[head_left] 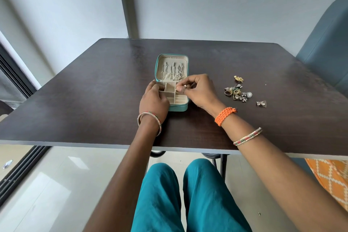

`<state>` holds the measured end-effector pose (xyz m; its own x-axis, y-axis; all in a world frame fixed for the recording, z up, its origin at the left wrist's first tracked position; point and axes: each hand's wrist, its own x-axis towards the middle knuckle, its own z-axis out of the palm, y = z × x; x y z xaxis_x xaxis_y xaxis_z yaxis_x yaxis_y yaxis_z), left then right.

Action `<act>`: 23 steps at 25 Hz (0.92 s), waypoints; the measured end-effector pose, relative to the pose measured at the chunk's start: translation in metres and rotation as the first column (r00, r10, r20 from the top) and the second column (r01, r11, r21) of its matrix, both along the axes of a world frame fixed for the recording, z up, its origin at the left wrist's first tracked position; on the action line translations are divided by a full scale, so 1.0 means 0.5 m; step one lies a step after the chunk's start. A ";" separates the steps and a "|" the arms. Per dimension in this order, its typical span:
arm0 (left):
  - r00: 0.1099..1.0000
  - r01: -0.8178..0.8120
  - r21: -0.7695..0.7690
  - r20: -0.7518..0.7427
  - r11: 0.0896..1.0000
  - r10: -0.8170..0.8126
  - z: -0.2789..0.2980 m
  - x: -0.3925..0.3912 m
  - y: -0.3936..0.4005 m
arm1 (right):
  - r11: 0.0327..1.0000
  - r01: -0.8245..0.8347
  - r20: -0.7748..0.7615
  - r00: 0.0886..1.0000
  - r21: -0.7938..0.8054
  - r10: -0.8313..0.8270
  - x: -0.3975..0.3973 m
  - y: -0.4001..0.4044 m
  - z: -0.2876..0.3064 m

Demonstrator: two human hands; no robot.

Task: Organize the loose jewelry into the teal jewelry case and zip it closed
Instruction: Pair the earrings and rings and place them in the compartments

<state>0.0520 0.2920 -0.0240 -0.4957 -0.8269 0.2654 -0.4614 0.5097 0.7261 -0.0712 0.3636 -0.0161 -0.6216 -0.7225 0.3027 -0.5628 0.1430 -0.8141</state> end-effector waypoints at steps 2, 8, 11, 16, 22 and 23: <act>1.000 0.002 0.003 -0.002 1.000 -0.002 0.000 0.000 0.001 | 1.000 0.019 -0.072 0.997 0.017 -0.018 0.005 0.006 0.003; 1.000 0.003 0.007 0.003 1.000 -0.003 0.006 0.003 0.006 | 0.998 0.049 -0.117 0.992 0.044 -0.044 0.000 0.024 0.015; 1.000 0.004 0.010 0.003 1.000 -0.004 0.006 0.002 0.005 | 0.995 0.043 -0.273 0.962 0.086 -0.018 -0.009 0.038 0.022; 1.000 0.003 0.016 -0.002 1.000 -0.003 0.004 0.000 0.003 | 0.982 0.071 -0.393 0.919 0.177 0.004 -0.005 0.037 0.029; 1.000 -0.003 0.011 -0.005 1.000 0.003 0.004 0.000 0.000 | 0.936 -0.041 -0.348 0.922 0.348 0.170 -0.009 0.030 0.063; 1.000 -0.004 0.016 -0.008 1.000 0.004 0.003 0.000 -0.001 | 0.918 -0.036 -0.380 0.903 0.394 0.199 -0.007 0.028 0.072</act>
<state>0.0517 0.2916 -0.0226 -0.4903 -0.8331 0.2559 -0.4579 0.4961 0.7377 -0.0747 0.3777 0.0199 -0.4060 -0.8906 0.2049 -0.8616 0.2982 -0.4109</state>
